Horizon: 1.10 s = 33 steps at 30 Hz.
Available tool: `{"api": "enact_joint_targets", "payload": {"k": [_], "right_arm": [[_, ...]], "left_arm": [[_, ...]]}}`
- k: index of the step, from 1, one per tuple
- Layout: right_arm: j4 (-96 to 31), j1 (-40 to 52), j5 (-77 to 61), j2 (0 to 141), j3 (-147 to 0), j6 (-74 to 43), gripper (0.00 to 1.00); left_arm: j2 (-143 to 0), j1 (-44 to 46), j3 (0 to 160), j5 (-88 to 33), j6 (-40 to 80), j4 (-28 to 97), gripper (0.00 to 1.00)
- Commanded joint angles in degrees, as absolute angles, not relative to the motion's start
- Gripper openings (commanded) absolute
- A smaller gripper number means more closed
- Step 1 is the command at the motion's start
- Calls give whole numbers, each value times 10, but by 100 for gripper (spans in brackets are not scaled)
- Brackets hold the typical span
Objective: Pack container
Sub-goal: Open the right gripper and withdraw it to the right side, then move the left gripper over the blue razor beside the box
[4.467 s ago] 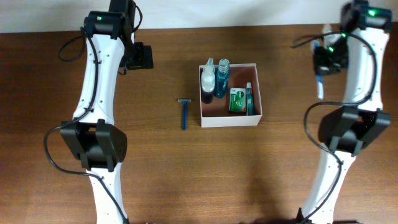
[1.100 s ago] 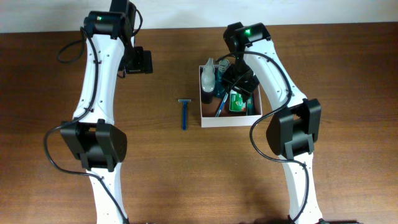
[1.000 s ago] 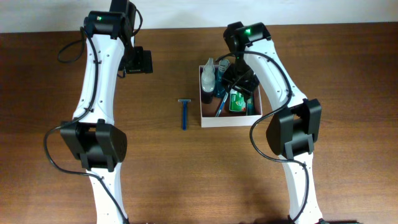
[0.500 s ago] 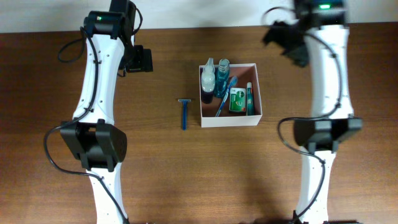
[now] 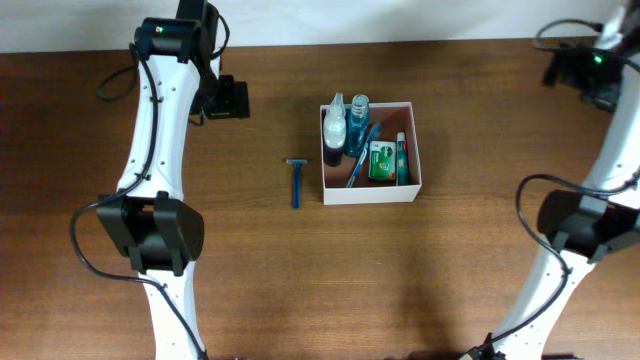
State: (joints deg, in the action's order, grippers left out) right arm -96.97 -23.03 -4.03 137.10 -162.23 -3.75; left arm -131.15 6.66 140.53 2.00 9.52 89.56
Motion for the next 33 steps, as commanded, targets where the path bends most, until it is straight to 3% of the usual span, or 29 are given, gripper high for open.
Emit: {"api": "enact_joint_targets", "payload": {"k": [1, 18, 28, 33], "right_arm": [[-971, -267, -39, 1355, -1579, 15, 99], [-921, -338, -36, 1355, -1428, 15, 99], [-921, -338, -36, 1355, -1428, 15, 99], [-921, -338, -36, 1355, -1428, 15, 99]], "left_arm": [[-1312, 72, 1403, -17, 53, 898, 100], [-1312, 159, 1402, 62, 85, 903, 98], [-1312, 169, 1326, -4, 202, 931, 93], [-1312, 180, 1288, -52, 206, 903, 92]]}}
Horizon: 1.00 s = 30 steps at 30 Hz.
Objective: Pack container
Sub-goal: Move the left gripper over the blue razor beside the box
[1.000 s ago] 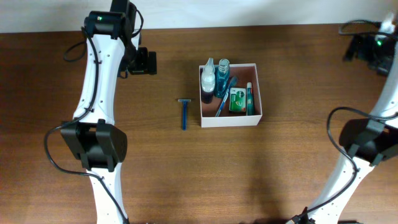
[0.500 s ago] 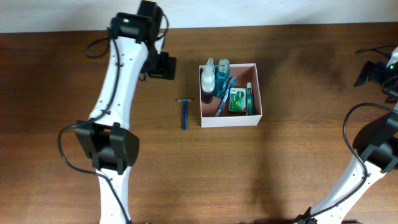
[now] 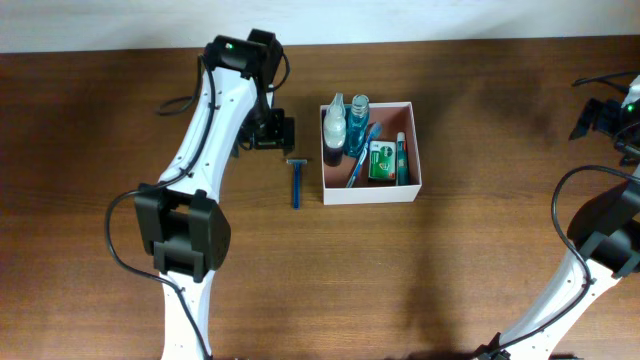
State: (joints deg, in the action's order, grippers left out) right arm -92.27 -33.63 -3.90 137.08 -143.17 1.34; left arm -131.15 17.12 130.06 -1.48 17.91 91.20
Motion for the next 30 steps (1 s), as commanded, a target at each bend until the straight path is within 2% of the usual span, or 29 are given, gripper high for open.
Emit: {"api": "enact_joint_targets", "payload": {"k": [1, 11, 30], "right_arm": [[-921, -338, -36, 1355, -1428, 15, 99], [-921, -338, -36, 1355, -1428, 15, 99], [-921, -338, -36, 1355, -1428, 15, 99]], "left_arm": [[-1312, 186, 1284, -51, 206, 896, 92], [-1313, 228, 1250, -8, 208, 840, 91], [-1313, 214, 1152, -7, 223, 784, 91]]}}
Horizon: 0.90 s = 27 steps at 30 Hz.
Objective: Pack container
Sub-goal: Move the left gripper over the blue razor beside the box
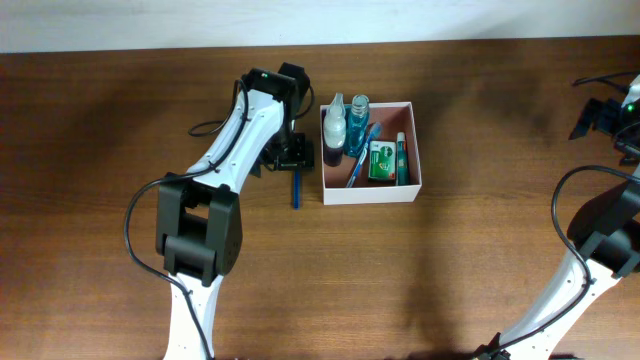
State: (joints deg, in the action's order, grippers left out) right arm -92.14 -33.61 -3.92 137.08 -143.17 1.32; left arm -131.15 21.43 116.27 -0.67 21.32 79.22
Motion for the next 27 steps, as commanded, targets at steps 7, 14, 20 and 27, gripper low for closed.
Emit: {"api": "enact_joint_targets", "payload": {"k": [7, 14, 20, 27], "right_arm": [[-921, -338, -36, 1355, -1428, 15, 99], [-921, -338, -36, 1355, -1428, 15, 99], [-921, -338, -36, 1355, -1428, 15, 99], [-921, -338, -36, 1355, -1428, 15, 99]], "left_arm": [[-1313, 214, 1115, -26, 198, 748, 89], [-1313, 214, 1086, -26, 160, 709, 89], [-1313, 214, 1082, -16, 150, 691, 89], [-1313, 214, 1068, -15, 162, 681, 89]]}}
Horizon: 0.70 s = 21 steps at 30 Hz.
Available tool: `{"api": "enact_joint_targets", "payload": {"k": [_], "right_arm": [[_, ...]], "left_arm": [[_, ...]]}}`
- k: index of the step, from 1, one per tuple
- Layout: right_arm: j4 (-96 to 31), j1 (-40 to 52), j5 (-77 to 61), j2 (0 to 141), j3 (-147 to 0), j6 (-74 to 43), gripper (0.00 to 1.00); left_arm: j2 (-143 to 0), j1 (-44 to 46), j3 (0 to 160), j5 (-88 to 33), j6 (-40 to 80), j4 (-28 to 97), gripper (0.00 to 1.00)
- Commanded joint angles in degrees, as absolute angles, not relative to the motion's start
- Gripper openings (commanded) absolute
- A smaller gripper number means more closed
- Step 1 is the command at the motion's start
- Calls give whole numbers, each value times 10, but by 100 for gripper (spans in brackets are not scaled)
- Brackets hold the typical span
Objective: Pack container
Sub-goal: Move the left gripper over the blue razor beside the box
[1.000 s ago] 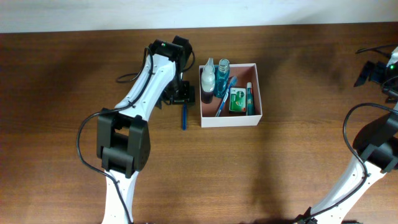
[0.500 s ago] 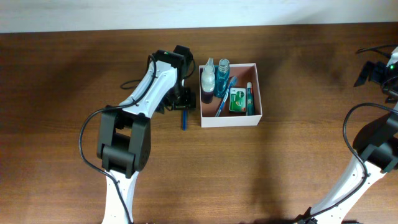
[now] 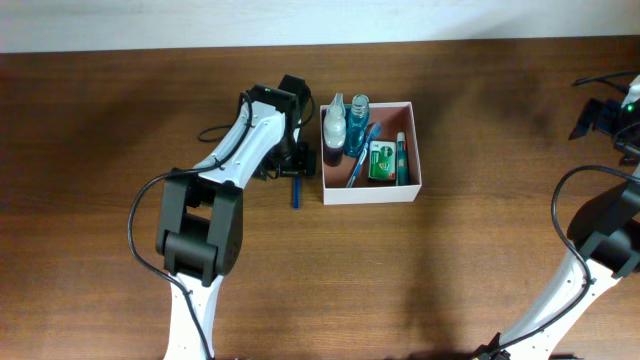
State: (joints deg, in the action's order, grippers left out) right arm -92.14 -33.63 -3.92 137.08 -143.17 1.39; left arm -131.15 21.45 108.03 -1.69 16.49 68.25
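A blue razor point(image 3: 297, 193) lies on the table just left of the white box point(image 3: 417, 150); only its handle shows. My left gripper point(image 3: 292, 164) is down over the razor's head end, hiding it, and its fingers are covered by the wrist. The box holds two bottles point(image 3: 334, 125), a blue toothbrush point(image 3: 357, 165), a green packet point(image 3: 380, 160) and a small tube point(image 3: 402, 155). My right gripper point(image 3: 597, 118) is at the far right edge of the table, far from the box, and is too small to read.
The left arm's base link point(image 3: 197, 235) stands on the table below and left of the razor. The right arm's lower link point(image 3: 610, 235) rises at the right edge. Cables trail near both wrists.
My left gripper has dropped slightly toward the front, from just above the razor's head to right over it. Neither the razor nor the right arm has moved.
The left gripper was first far to the left at the back of the table, with the right arm up at the back right. It then stood near the razor's head, then beside the box over the head, and now lower on it. The razor stayed in place.
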Motion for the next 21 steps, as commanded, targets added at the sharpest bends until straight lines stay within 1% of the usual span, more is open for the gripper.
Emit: {"api": "enact_joint_targets", "payload": {"k": [1, 9, 21], "right_arm": [[-921, -338, -36, 1355, -1428, 15, 99], [-921, -338, -36, 1355, -1428, 15, 99], [-921, -338, -36, 1355, -1428, 15, 99]], "left_arm": [[-1313, 214, 1065, -15, 166, 681, 85], [-1313, 214, 1058, -8, 188, 675, 85], [-1313, 224, 1050, 3, 189, 658, 85]]}}
